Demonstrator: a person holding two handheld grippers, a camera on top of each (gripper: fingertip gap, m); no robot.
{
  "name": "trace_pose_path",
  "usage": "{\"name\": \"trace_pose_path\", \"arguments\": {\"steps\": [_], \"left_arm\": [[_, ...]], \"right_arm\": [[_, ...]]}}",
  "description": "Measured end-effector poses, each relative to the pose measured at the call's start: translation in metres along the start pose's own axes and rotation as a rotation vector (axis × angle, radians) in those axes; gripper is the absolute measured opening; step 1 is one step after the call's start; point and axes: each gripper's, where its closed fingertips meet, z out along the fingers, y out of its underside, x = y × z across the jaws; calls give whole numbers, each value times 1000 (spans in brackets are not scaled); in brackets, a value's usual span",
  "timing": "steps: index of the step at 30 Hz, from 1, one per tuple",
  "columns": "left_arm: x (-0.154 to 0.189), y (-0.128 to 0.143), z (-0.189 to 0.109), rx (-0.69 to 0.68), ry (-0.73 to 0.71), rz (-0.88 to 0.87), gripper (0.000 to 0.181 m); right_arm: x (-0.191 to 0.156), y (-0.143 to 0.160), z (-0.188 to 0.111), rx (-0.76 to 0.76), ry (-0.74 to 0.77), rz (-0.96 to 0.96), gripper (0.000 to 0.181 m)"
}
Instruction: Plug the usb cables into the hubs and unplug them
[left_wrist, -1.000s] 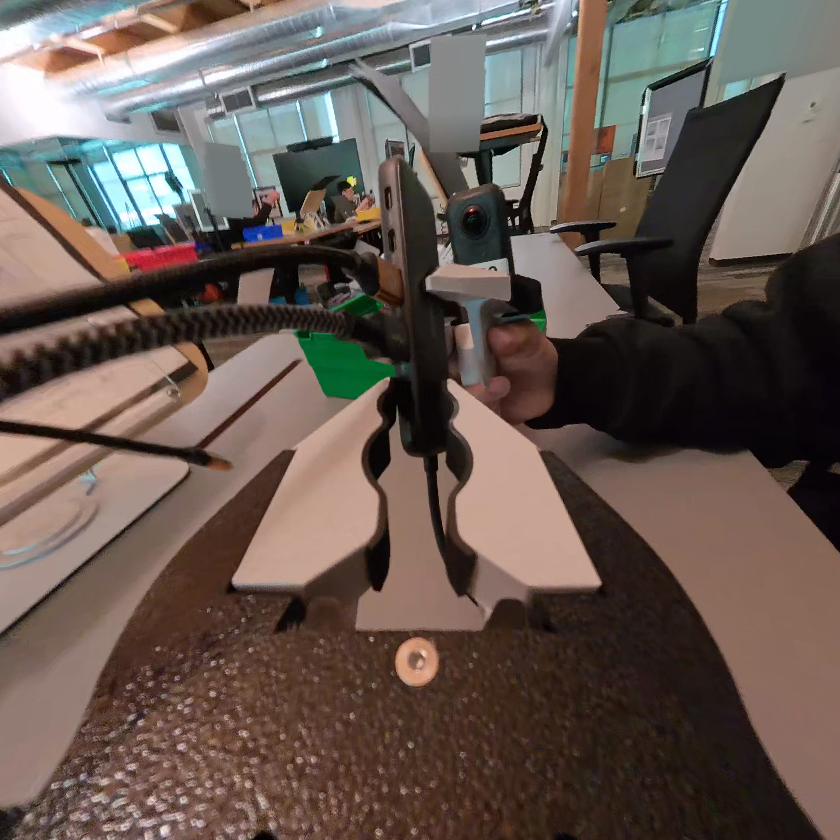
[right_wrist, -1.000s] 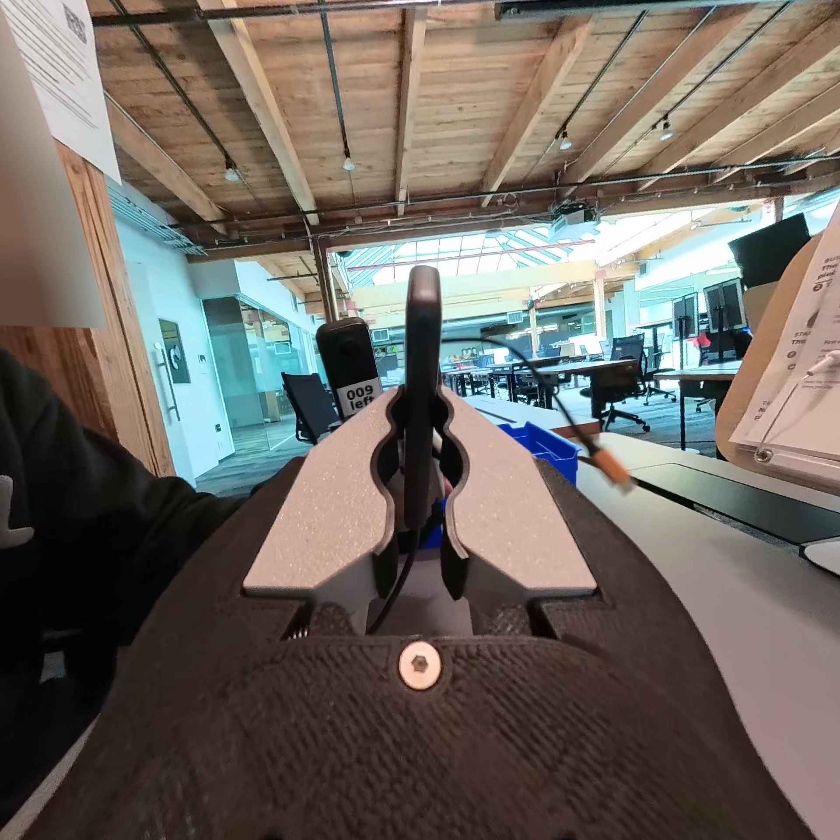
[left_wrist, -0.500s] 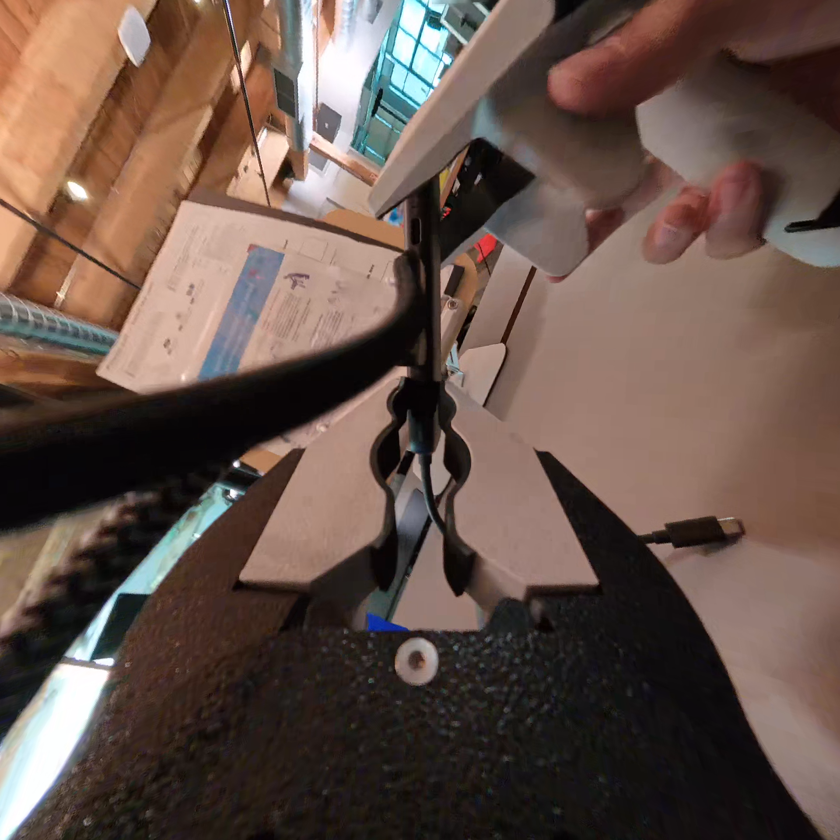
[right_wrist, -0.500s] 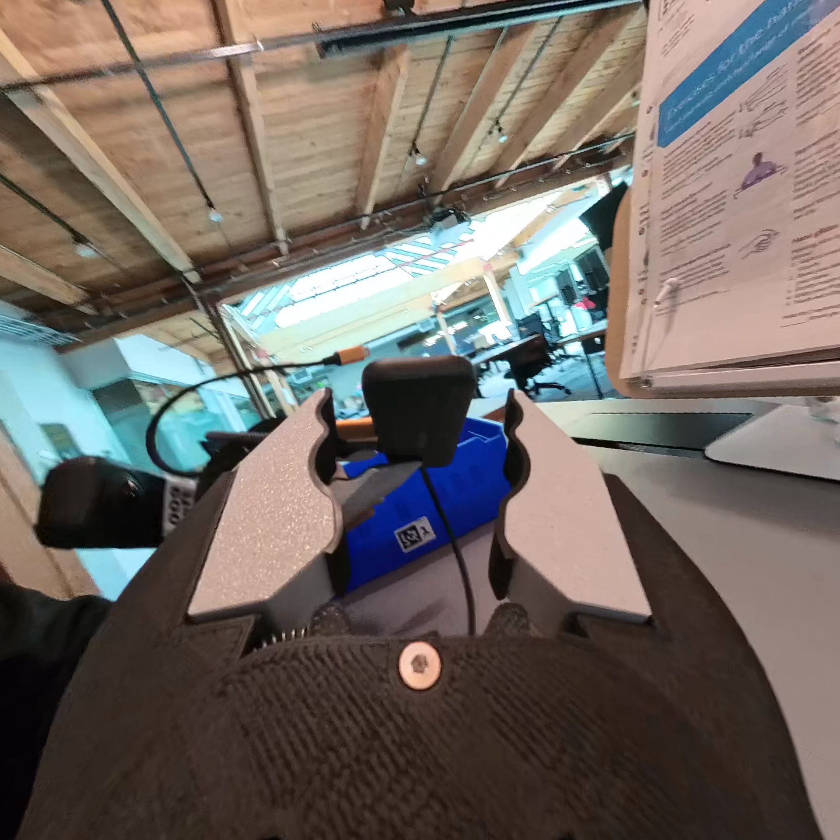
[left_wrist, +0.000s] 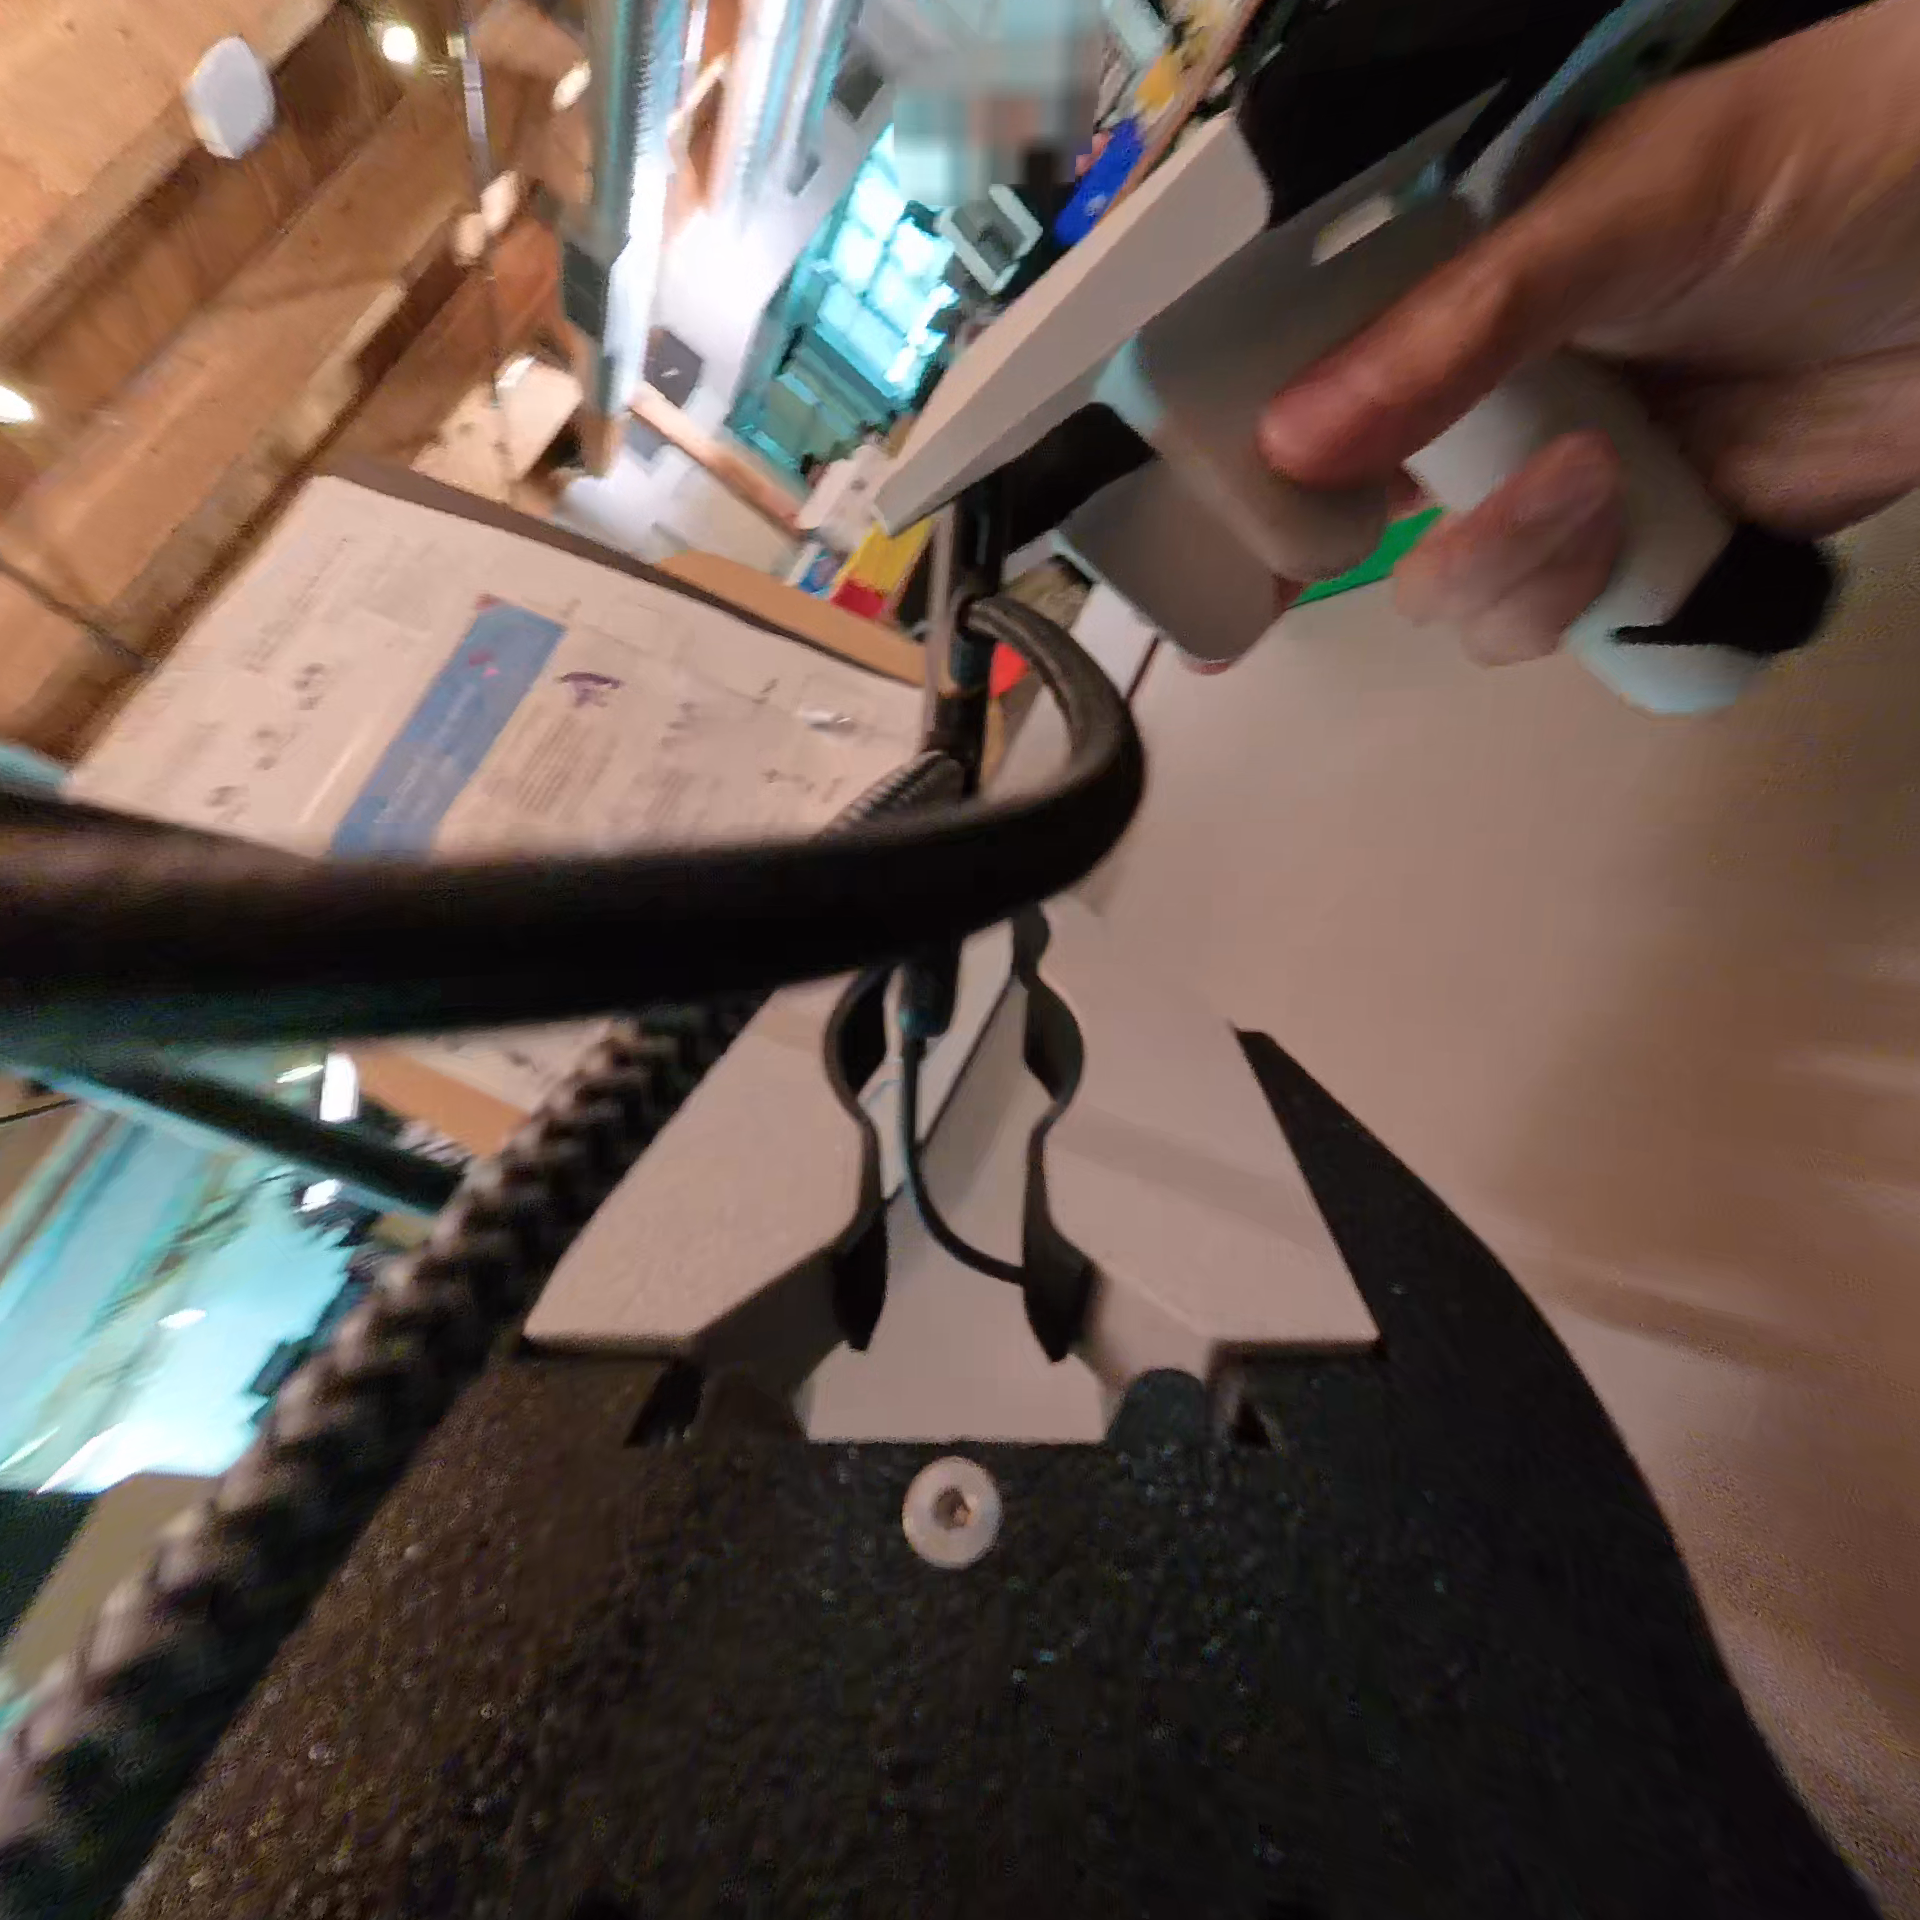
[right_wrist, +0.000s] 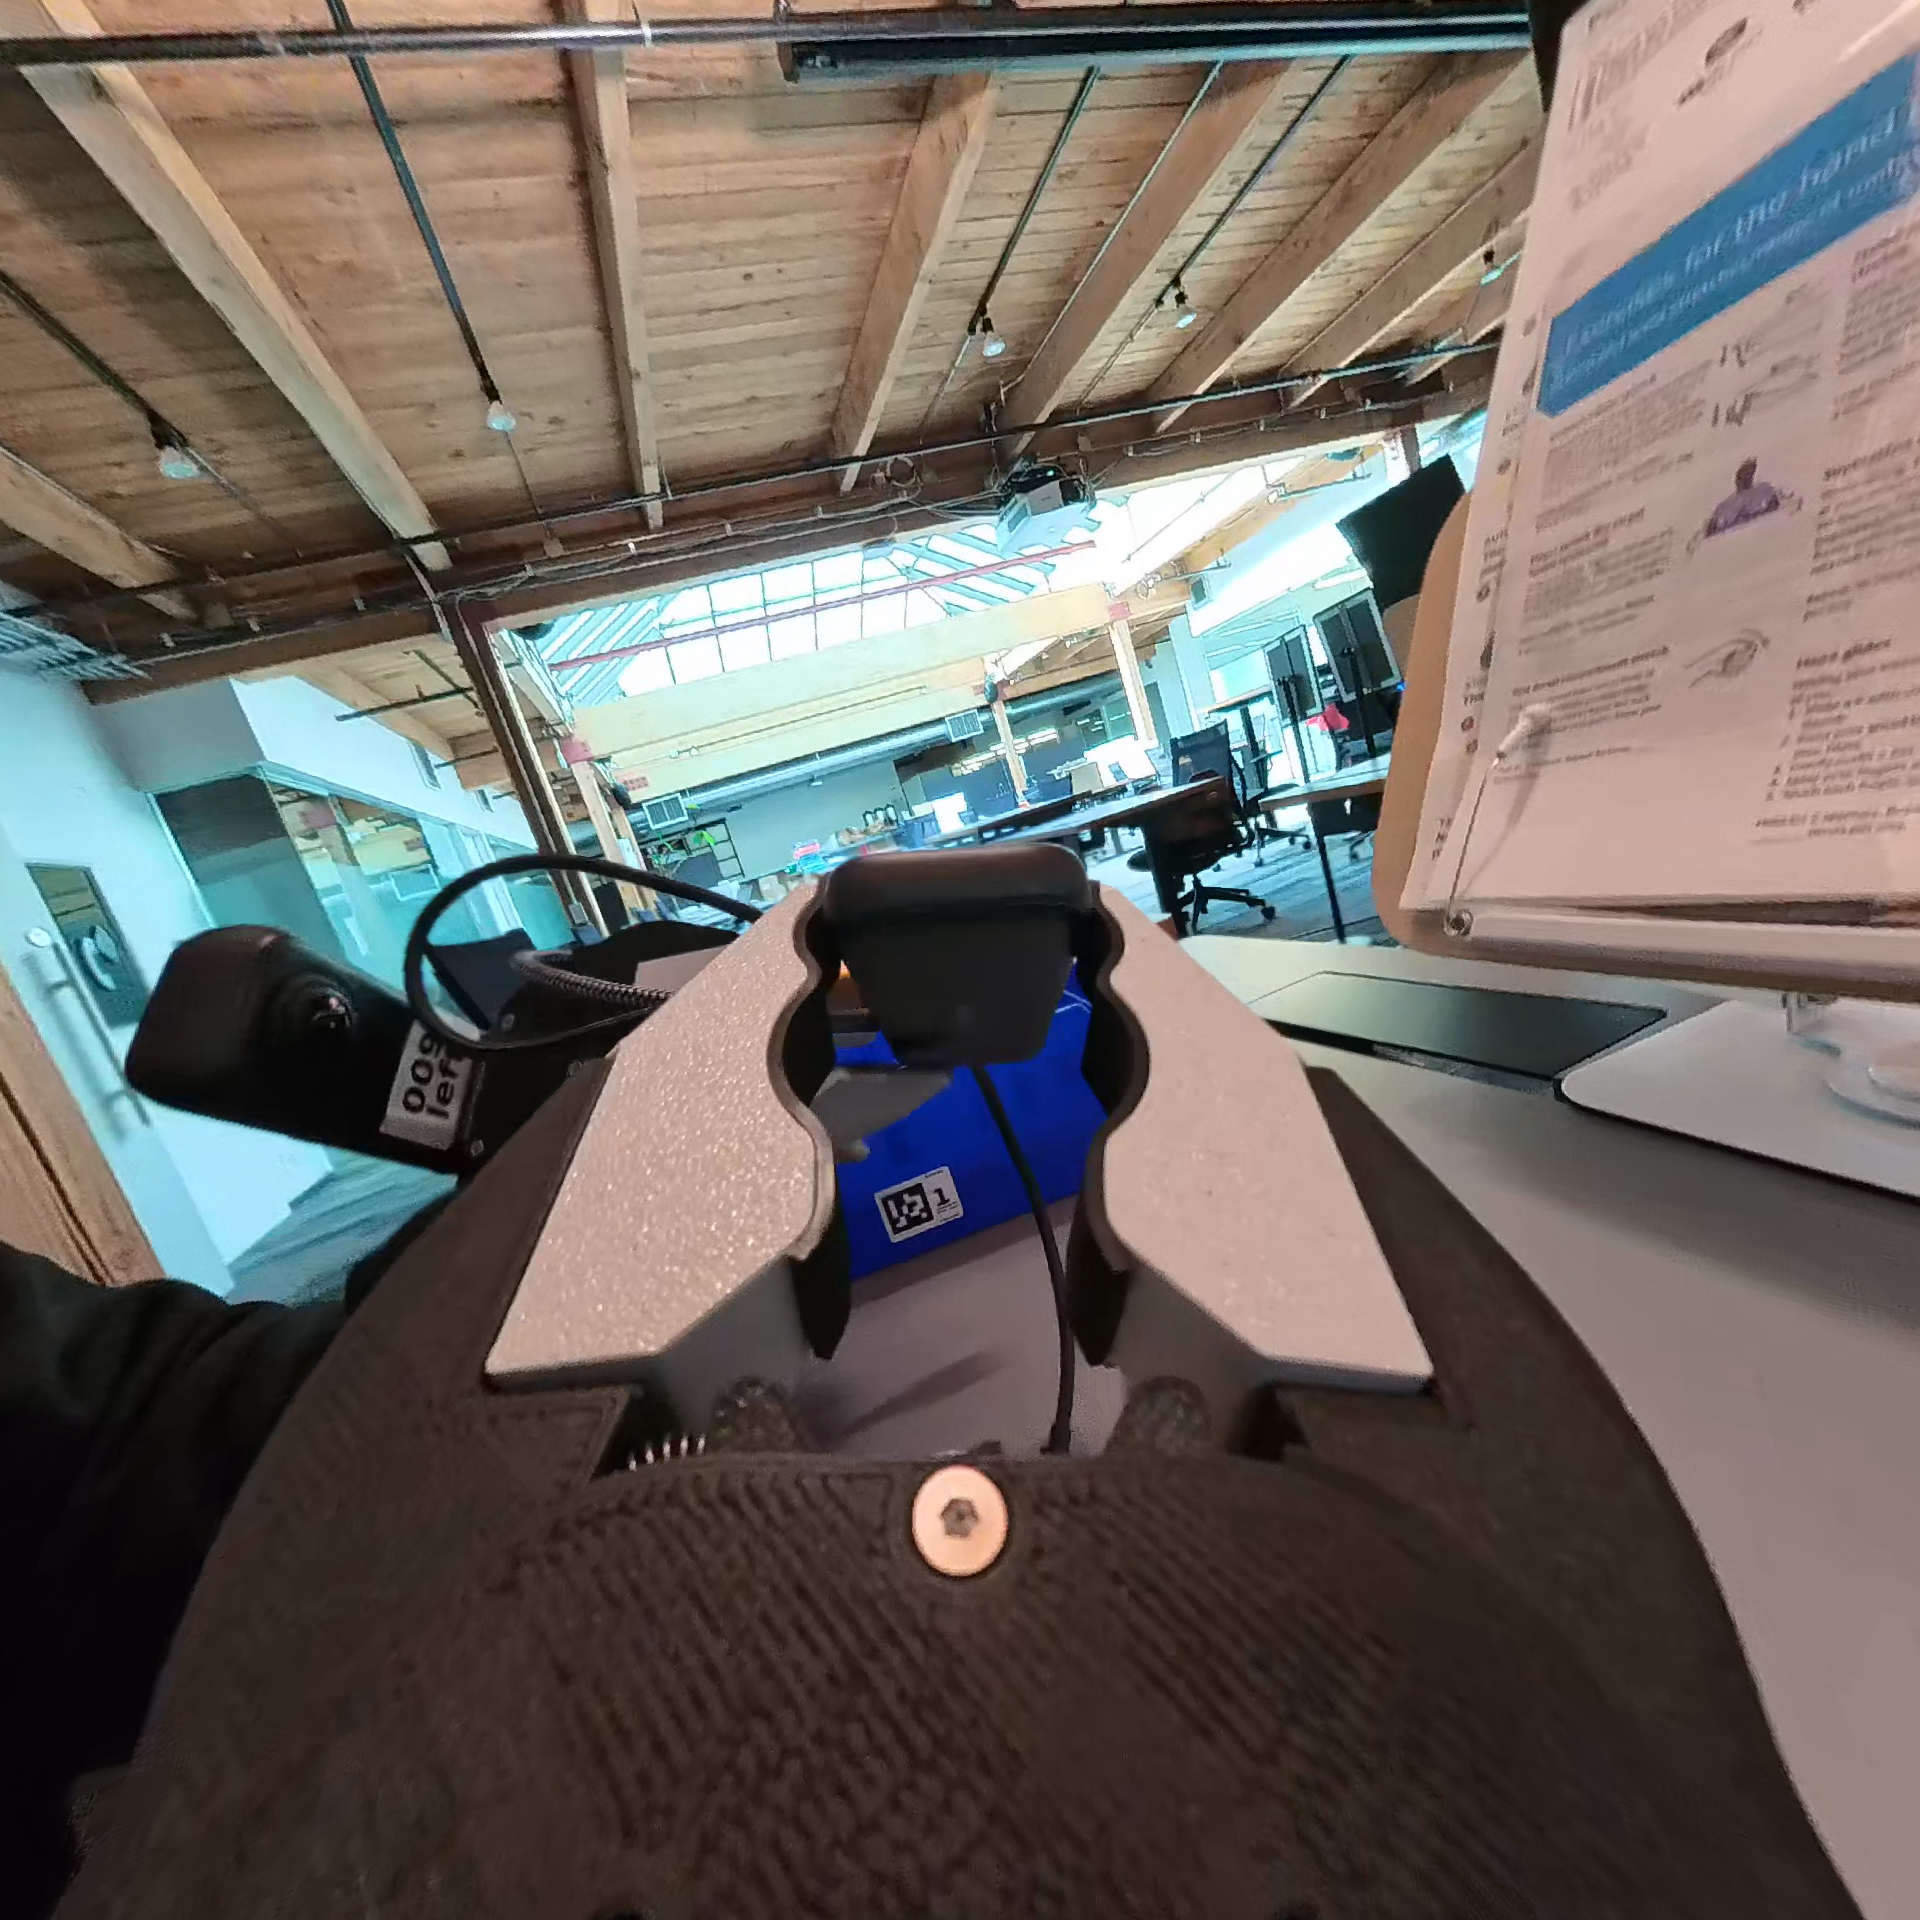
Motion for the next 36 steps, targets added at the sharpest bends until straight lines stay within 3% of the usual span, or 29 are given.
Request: {"name": "trace_pose_path", "arguments": {"steps": [4, 7, 9, 12, 14, 18, 20, 22, 24, 25, 28, 30, 32, 36], "left_arm": [[30, -11, -9, 69, 252, -93, 81], [36, -4, -12, 29, 281, -51, 103], [37, 11, -5, -55, 210, 59, 103], [66, 33, -1, -165, 274, 223, 98], [85, 39, -6, -193, 379, 222, 89], [116, 28, -35, -165, 690, -48, 75], [112, -4, -56, -12, 830, -287, 65], [82, -47, -85, 260, 936, -526, 53], [32, -74, -104, 541, 852, -680, 47], [6, -75, -103, 626, 730, -738, 43], [-49, -34, -60, 527, 260, -912, 44], [-37, -27, -43, 458, 245, -922, 62], [-17, -32, -29, 413, 260, -875, 69], [27, -39, -12, 322, 362, -786, 68]], "right_arm": [[-9, -10, 1, -37, 16, -126, 45], [-15, -20, 1, -44, 62, -247, 46], [-14, -30, 1, -14, 121, -311, 45], [-10, -56, -9, 91, 192, -354, 45], [-6, -76, -21, 155, 228, -372, 45], [0, -113, -49, 288, 232, -314, 45], [1, -123, -60, 333, 178, -240, 45], [-2, -123, -63, 364, 76, -139, 45], [-5, -114, -59, 356, -6, -45, 45], [-10, -107, -55, 338, -52, -16, 45], [-25, -89, -39, 308, -150, 33, 45], [-31, -77, -28, 286, -176, 53, 45], [-37, -66, -20, 266, -217, 95, 45], [-45, -47, -8, 223, -253, 149, 45]]}}
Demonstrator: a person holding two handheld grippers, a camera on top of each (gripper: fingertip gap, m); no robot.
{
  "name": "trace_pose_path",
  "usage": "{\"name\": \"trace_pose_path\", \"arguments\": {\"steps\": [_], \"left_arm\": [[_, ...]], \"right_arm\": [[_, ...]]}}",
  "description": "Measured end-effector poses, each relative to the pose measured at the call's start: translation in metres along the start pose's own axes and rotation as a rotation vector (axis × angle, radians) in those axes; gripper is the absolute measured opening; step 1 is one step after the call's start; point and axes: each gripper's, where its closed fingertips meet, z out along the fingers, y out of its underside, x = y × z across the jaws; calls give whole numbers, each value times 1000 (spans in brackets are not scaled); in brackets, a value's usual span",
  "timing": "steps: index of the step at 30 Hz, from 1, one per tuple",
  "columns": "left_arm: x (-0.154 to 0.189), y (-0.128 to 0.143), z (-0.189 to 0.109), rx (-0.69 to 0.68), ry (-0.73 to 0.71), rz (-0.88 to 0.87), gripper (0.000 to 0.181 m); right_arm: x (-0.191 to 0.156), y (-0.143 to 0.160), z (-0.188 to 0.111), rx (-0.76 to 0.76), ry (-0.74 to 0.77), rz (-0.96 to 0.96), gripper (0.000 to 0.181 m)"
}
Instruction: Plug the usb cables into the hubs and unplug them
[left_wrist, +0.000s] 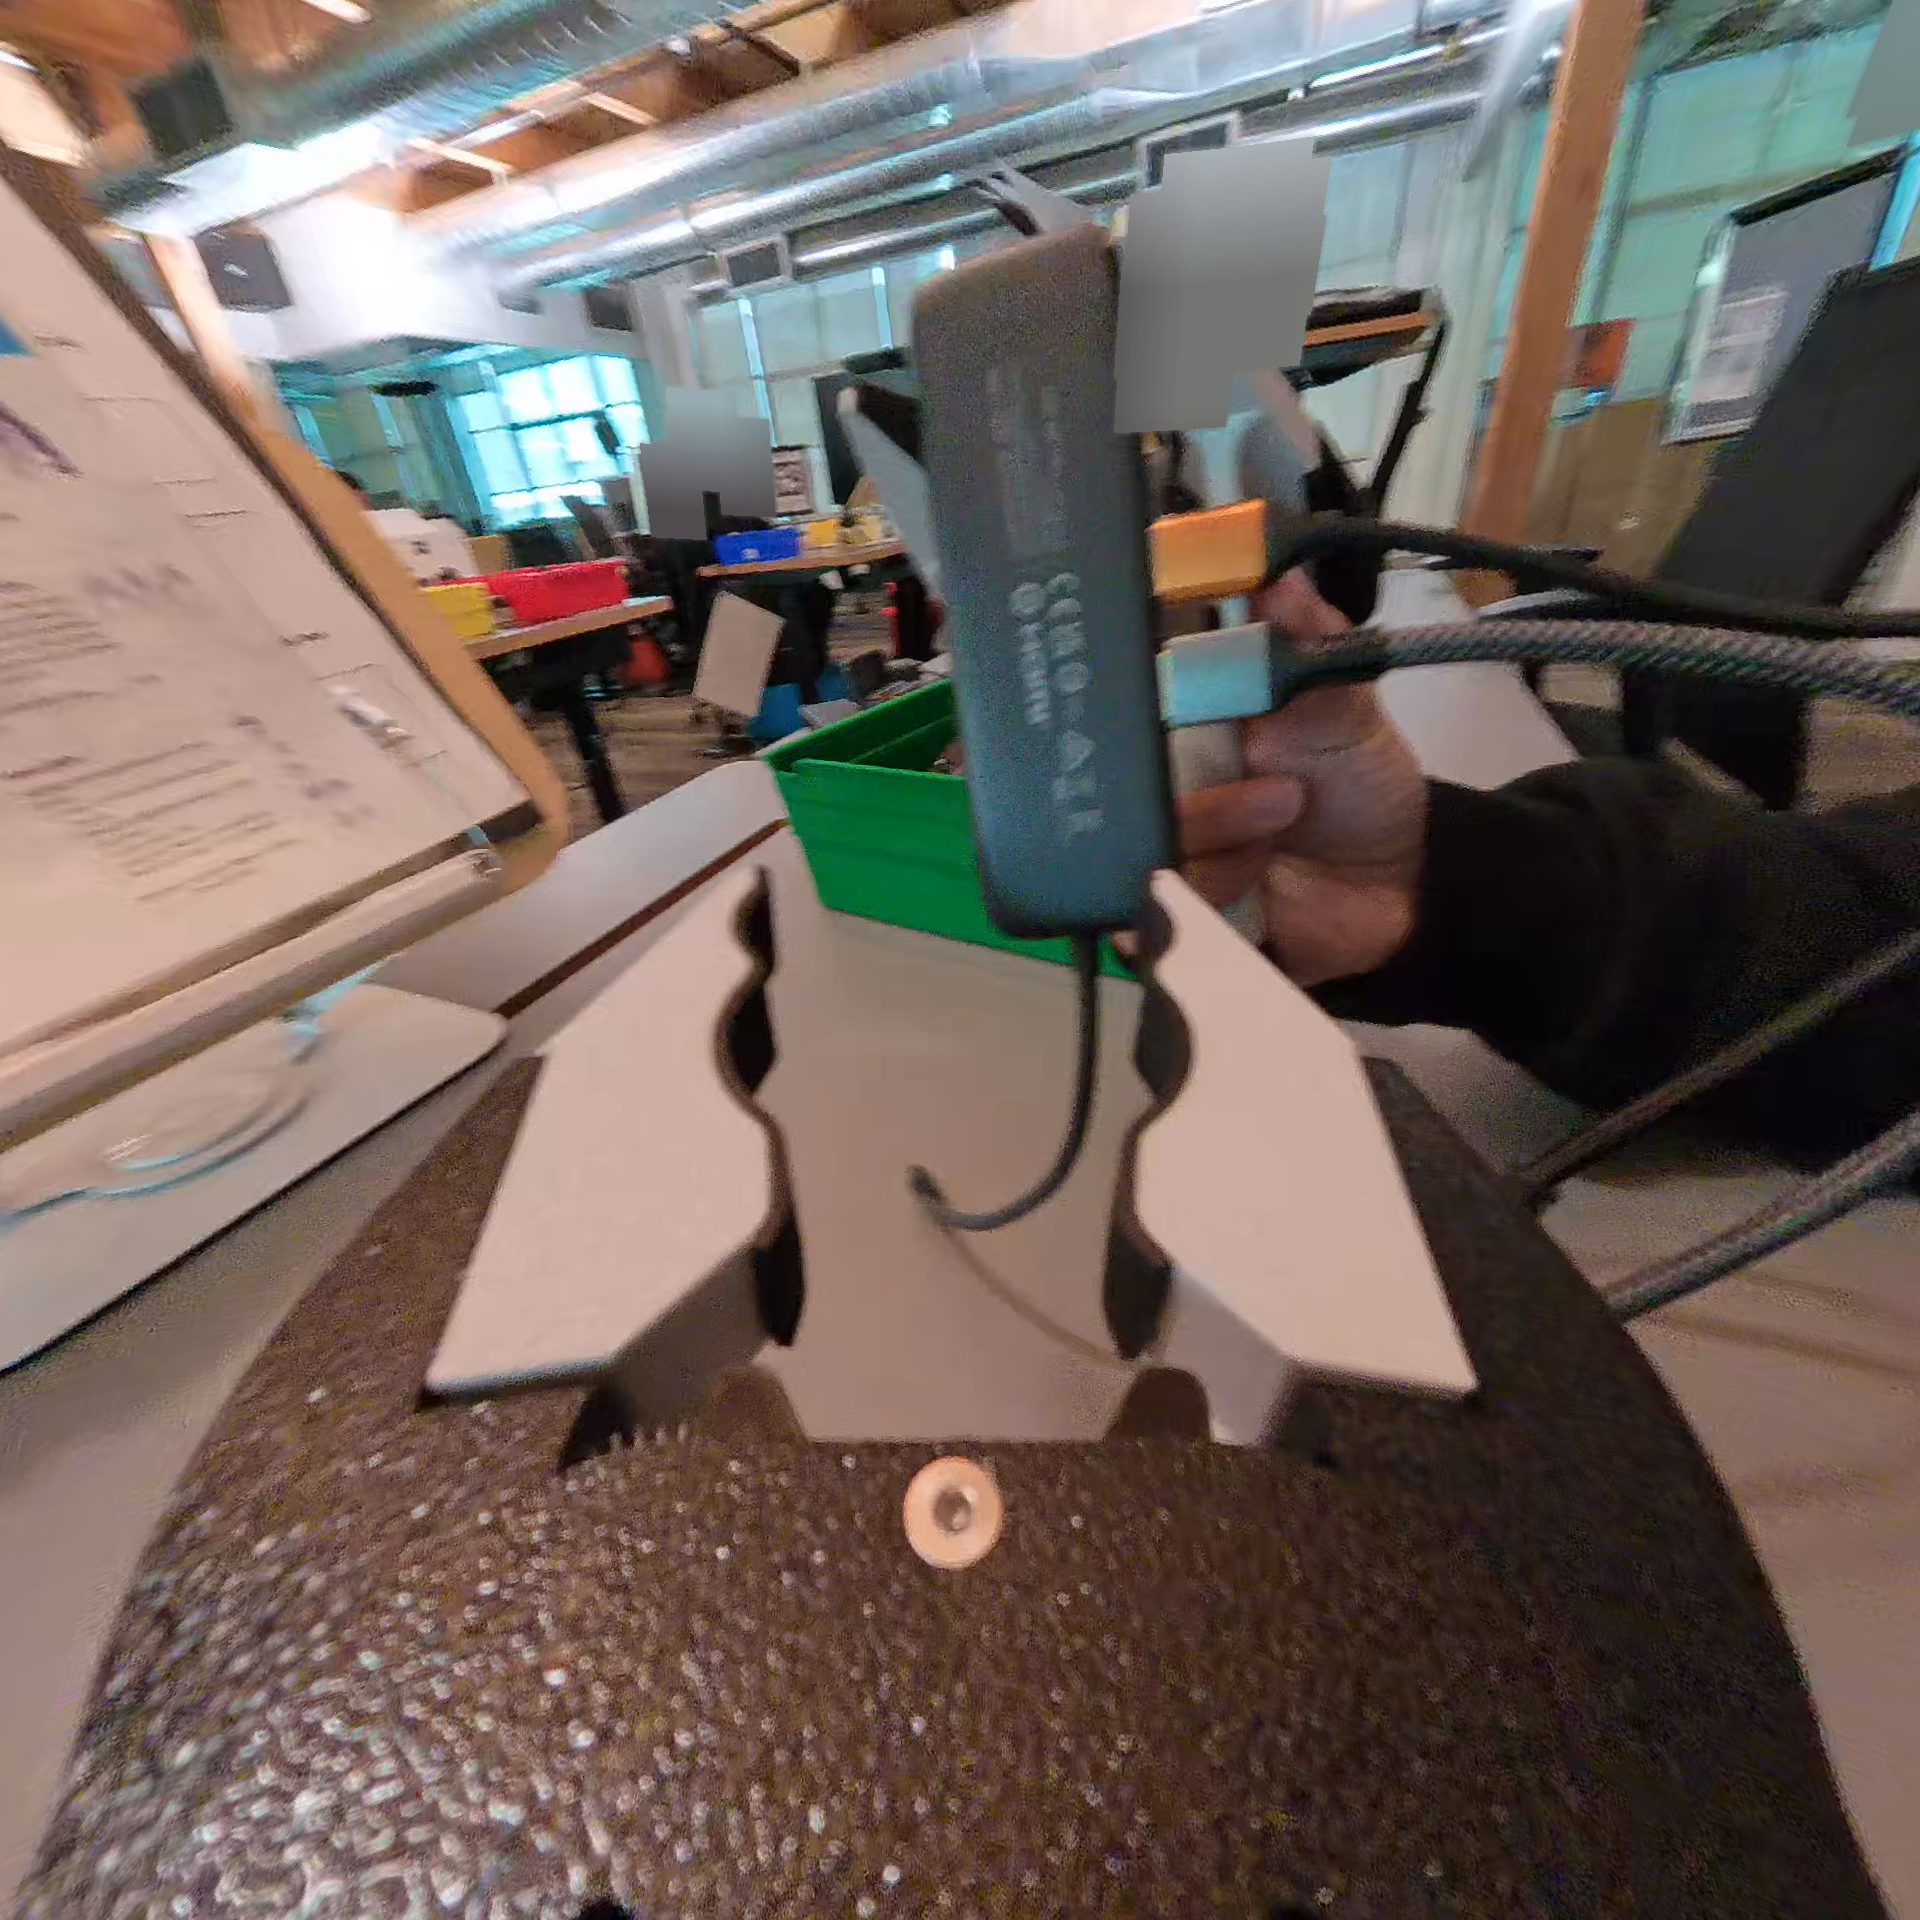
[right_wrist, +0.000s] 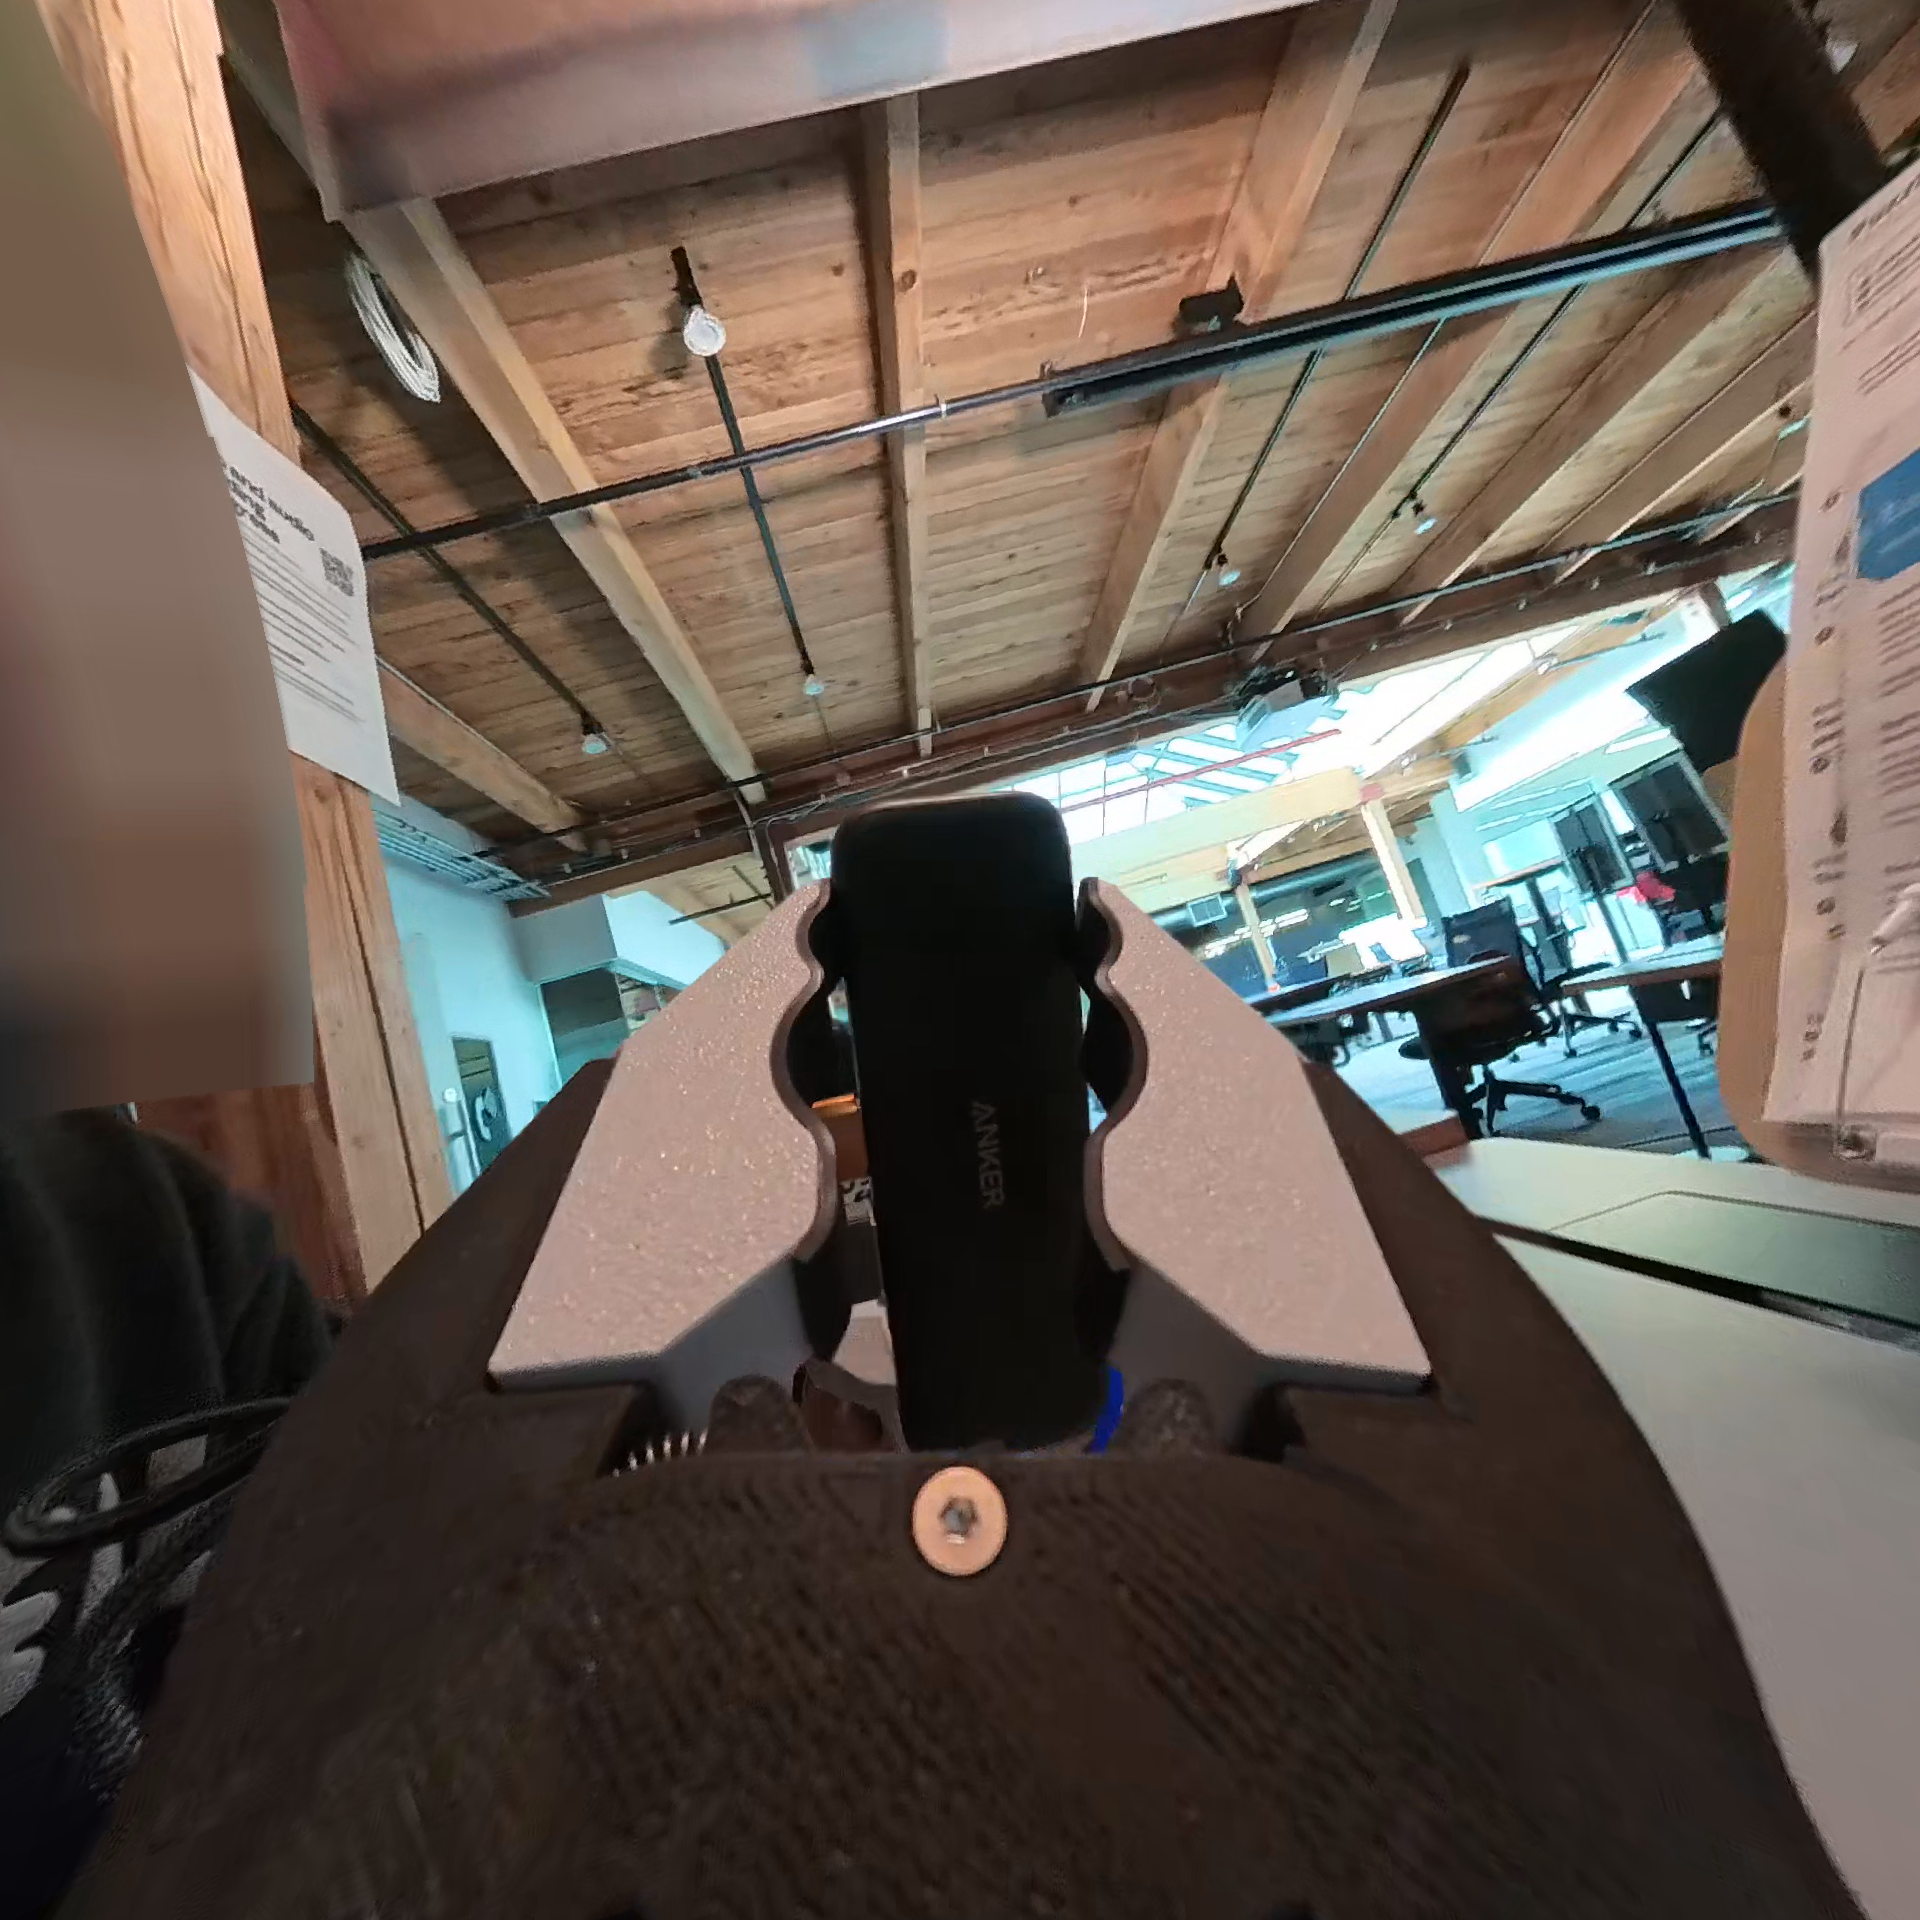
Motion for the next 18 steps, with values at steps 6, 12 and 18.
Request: {"name": "trace_pose_path", "arguments": {"steps": [6, 12, 18], "left_arm": [[27, 5, 3, -21, 166, -60, 69], [24, 15, 11, -77, 110, -31, 43], [-41, 32, -8, -303, -293, 257, 42]], "right_arm": [[-2, 9, 2, -38, -13, -19, 44], [-6, 24, 5, -111, -17, -78, 44], [51, 34, -21, -369, 360, -247, 61]]}}
